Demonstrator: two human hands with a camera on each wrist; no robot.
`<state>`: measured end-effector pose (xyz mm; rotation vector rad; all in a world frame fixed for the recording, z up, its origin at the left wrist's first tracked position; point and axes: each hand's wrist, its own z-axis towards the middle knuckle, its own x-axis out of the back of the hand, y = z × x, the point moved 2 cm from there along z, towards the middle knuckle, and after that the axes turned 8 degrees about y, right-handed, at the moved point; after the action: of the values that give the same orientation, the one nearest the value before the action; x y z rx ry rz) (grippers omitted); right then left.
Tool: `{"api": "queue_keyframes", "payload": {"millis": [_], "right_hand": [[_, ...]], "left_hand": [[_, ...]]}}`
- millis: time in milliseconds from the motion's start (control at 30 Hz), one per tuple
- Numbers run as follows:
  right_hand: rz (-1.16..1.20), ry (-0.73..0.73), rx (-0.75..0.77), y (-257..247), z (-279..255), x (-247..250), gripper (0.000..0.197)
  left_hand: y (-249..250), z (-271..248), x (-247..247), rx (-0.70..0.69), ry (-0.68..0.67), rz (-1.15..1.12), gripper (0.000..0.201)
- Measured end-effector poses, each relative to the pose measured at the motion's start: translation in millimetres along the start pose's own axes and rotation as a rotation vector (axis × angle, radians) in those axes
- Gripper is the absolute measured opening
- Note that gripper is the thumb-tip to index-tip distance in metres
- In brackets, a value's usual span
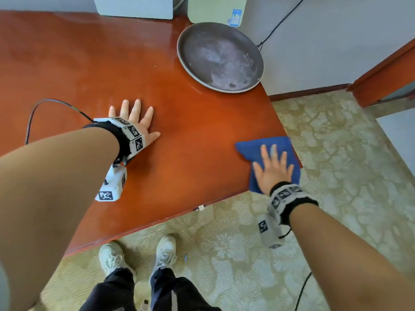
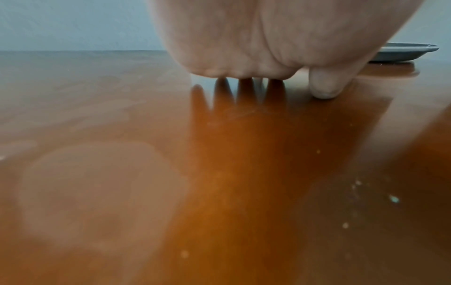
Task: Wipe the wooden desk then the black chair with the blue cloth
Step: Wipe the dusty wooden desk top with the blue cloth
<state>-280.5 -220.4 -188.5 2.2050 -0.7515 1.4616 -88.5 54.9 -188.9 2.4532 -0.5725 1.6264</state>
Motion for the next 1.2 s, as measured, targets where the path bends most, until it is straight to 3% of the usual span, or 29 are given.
{"api": "queue_keyframes", "payload": {"millis": [167, 267, 567, 700, 833, 967, 1200], "right_hand": [[0.193, -0.033, -0.236, 1, 30, 22, 0.053], [0.246, -0.044, -0.217, -26, 35, 29, 0.051], [-0.017, -0.059, 0.386, -195, -12, 11, 0.051], [-0.099, -0.049, 0.550, -246, -44, -5, 0.053], [-0.157, -0.041, 0.712, -270, -90, -26, 0.054], [-0.230, -0.042, 0.874, -279, -148, -53, 0.054], [-0.146, -0.319, 1.040, -271, -232, -62, 0.048]], "left_hand": [[-10, -9, 2, 0.024, -0.012, 0.029, 0.068], [-31, -18, 5, 0.098, -0.036, 0.020, 0.067], [-122, -77, -20, 0.304, -0.106, 0.024, 0.064], [-152, -103, -46, 0.309, -0.115, -0.048, 0.063], [-164, -126, -62, 0.263, -0.054, -0.109, 0.061], [-176, -153, -70, 0.273, -0.079, -0.167, 0.060], [-203, -199, -78, 0.314, -0.142, -0.110, 0.062]]}}
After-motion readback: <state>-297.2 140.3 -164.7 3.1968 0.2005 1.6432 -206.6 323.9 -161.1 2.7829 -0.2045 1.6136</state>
